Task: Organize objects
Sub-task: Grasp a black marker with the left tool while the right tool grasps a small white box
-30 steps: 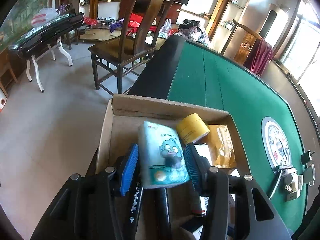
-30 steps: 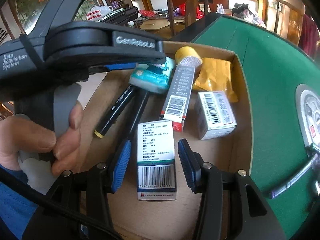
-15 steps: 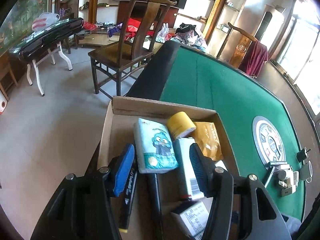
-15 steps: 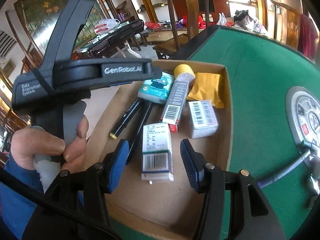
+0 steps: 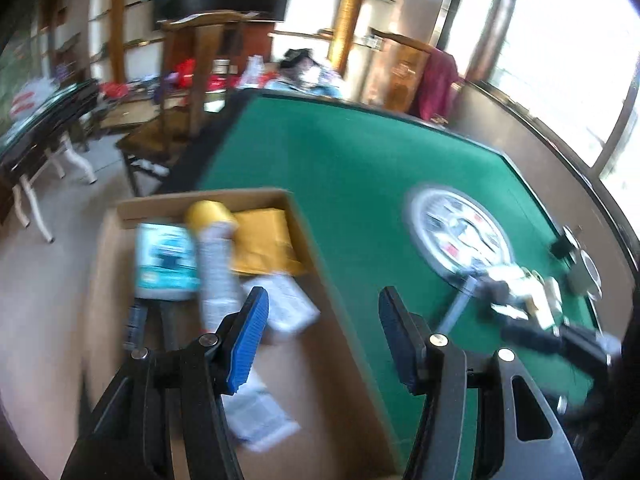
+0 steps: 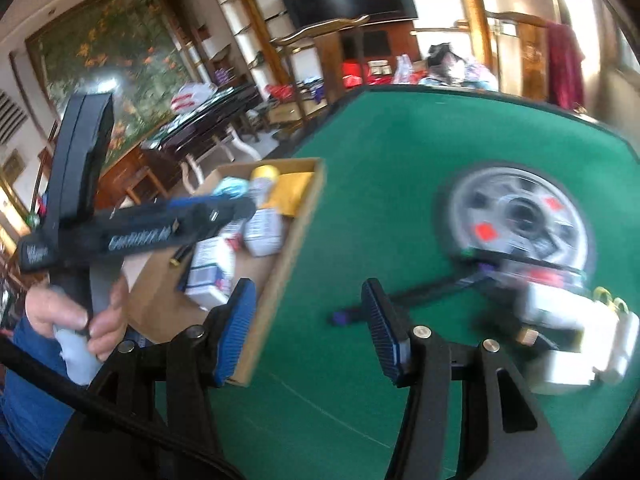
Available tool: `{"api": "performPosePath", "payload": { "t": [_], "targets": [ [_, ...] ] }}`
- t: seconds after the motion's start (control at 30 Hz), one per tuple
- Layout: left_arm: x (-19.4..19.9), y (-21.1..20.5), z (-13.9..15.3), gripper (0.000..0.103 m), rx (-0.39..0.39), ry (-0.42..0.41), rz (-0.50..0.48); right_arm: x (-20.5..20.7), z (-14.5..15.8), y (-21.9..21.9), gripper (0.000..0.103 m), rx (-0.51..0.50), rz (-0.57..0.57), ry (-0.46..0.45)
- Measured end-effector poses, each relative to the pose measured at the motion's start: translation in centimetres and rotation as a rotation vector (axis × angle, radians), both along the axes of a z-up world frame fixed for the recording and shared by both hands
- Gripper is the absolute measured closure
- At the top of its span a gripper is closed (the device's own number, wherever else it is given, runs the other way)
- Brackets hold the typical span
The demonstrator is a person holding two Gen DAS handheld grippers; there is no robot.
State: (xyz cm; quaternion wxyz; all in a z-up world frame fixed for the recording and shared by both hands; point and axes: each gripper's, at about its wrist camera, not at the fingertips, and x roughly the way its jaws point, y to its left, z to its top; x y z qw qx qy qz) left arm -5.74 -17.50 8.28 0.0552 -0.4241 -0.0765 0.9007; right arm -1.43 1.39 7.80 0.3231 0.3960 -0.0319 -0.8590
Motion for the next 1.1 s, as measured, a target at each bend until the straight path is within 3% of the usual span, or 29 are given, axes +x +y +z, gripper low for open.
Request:
{"api": "performPosePath", "payload": {
  "t": [0.27,0.47,0.57,0.63,0.73,0.77,0.83,1.0,1.1],
  "targets": [
    [-1.1,10.2,-3.0,0.052,-0.094,-0.076,-0.179,-1.3,-0.6,11.3,0.049,-0.096,-0.172,0.025],
    [-2.5,14.8,-5.6,0.052,-0.207,-0.120,-0.215,-2.6,-0.4,16.6,0.049,-0.196,-0.277,-0.014],
    [-3.4,16.3,-6.8,0.052,-0.262,-0.119,-0.209,-2.7,-0.3,17.1,0.043,-0.222,-0.295,-0.036],
    [-3.6,16.7,-7.5,0.053,-0.268,-0.116,-0.197,-3.1,-0.6,17.1,0.043,-0.202,-0.306,-0.054],
    [-2.9,16.8,-7.3,0.084,-0.201,-0.097,-0.170,-3.7,-1.4,17.2,0.043,-0.187,-0.307,-0.092],
    [-2.5,16.9,-7.3,0.091,-0.217,-0.097,-0.158,-4.0,-1.7,17.3,0.043,-0.187,-0.305,-0.104],
    [-1.7,17.1,-7.2,0.091,-0.240,-0.096,-0.131,-4.7,-2.4,17.1,0.043,-0.156,-0.295,-0.126],
    [0.2,16.4,-7.3,0.091,-0.180,-0.075,-0.107,-6.2,-4.5,16.5,0.043,-0.116,-0.238,-0.208],
    [0.1,16.1,-7.5,0.091,-0.159,-0.068,-0.098,-5.3,-4.8,15.6,0.041,-0.087,-0.112,-0.270]
  ]
}}
